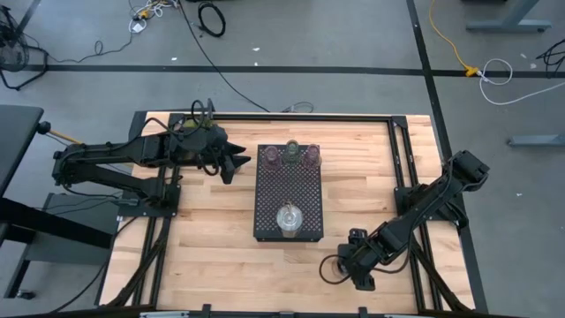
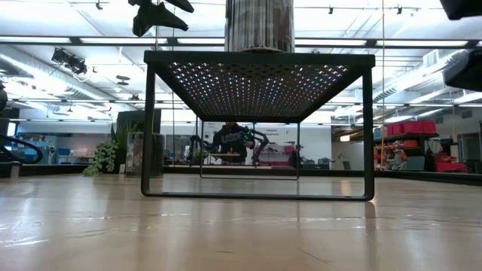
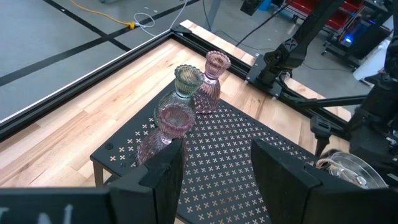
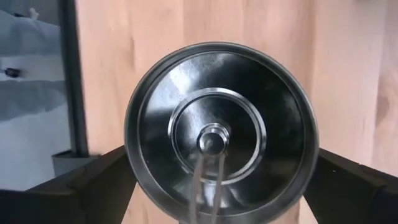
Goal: Pick & Place candle stick holders
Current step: Put the orange scented candle on the shelf
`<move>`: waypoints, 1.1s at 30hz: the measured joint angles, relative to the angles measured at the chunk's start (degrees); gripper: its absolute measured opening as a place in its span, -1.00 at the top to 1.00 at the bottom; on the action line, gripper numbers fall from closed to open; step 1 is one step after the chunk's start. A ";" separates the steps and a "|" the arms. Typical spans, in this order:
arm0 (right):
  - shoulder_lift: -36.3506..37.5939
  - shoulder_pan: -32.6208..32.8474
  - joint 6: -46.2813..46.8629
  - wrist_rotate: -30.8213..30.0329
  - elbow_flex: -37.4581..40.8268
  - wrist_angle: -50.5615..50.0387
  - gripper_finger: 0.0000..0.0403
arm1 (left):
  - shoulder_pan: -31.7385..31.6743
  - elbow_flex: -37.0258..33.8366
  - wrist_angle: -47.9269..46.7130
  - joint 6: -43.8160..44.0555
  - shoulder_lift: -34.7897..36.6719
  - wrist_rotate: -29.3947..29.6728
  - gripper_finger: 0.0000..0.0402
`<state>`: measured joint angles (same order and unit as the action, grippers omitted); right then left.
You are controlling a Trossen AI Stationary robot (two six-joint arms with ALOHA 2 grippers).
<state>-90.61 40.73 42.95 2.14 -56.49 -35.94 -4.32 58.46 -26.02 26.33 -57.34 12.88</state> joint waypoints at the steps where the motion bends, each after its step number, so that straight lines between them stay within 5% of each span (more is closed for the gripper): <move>1: 0.00 0.00 -0.09 -0.13 0.00 0.60 -0.99 | 0.00 0.00 0.00 -0.01 0.00 -0.01 0.05; 25: 0.02 0.00 1.37 -3.19 0.00 2.31 -0.98 | 0.00 0.00 -0.02 -0.02 -0.02 0.20 0.05; 33: 0.13 -0.24 2.28 -4.39 0.00 1.74 -0.72 | 0.01 0.00 -0.01 0.02 0.00 0.20 0.05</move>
<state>-90.48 40.49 45.23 -2.25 -56.49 -34.20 -4.31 58.46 -26.03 26.35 -57.34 13.08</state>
